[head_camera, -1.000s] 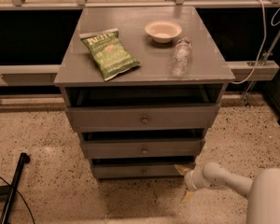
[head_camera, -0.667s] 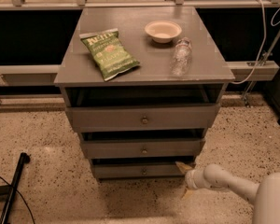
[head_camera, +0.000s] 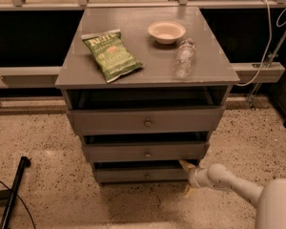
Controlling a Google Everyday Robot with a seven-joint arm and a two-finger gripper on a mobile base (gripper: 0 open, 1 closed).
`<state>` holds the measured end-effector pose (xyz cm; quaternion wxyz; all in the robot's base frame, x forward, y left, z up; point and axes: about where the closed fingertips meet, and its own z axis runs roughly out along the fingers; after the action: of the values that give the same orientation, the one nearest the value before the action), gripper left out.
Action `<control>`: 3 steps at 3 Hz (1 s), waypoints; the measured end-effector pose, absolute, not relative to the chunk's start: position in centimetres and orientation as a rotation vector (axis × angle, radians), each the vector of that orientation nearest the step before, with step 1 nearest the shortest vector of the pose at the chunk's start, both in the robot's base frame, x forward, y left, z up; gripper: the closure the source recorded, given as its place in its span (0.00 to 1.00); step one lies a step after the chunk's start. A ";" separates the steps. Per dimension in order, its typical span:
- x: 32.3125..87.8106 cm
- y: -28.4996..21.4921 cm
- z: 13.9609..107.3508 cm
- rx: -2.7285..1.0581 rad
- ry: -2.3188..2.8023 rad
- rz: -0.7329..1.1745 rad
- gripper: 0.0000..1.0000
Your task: Open bottom drawer
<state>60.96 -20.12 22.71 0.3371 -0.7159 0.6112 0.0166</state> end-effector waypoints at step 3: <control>62.8 -18.6 17.8 -1.957 1.620 0.090 0.00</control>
Offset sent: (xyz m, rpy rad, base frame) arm 0.0269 0.0106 -0.0574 -0.0775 0.0560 0.0325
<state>62.80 -18.63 17.80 0.2955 -0.7354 0.6088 0.0340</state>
